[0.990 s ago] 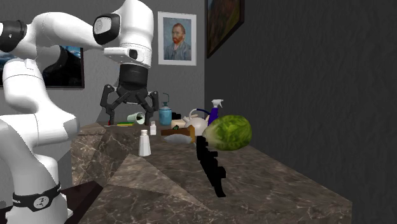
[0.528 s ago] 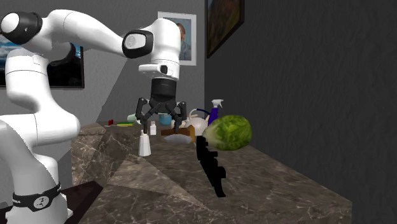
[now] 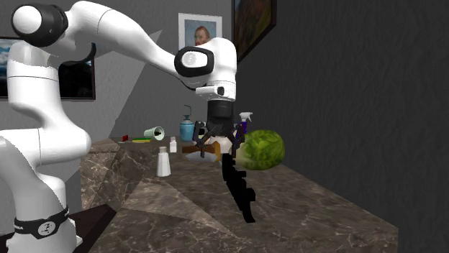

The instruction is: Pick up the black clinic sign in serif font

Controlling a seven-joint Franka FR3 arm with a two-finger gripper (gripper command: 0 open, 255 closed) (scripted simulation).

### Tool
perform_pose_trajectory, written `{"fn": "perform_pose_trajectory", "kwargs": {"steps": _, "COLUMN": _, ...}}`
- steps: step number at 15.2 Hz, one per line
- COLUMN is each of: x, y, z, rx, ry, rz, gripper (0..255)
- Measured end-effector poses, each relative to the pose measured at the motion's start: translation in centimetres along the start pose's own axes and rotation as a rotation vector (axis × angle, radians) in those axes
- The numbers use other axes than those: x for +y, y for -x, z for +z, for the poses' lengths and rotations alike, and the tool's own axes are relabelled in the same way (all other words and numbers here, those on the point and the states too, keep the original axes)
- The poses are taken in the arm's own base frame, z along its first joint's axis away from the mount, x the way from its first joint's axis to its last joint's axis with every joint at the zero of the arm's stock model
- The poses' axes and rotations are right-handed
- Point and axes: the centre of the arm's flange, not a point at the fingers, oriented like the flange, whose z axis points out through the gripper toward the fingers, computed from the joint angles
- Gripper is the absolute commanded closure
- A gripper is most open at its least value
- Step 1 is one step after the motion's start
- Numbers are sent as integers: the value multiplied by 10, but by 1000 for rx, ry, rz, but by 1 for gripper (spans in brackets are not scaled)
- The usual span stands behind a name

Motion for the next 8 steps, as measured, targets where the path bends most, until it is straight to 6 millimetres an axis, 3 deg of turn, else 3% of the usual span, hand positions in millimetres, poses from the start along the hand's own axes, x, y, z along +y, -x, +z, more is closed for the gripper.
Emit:
{"fn": "perform_pose_trajectory", "kwargs": {"steps": 3, "x": -35, "y": -1, "z": 10, "rx": 8, "ry": -4, "rz": 52, "gripper": 0}}
{"fn": "perform_pose_trajectory", "kwargs": {"steps": 8, "x": -46, "y": 2, "z": 33, "rx": 11, "ry": -6, "rz": 71, "gripper": 0}}
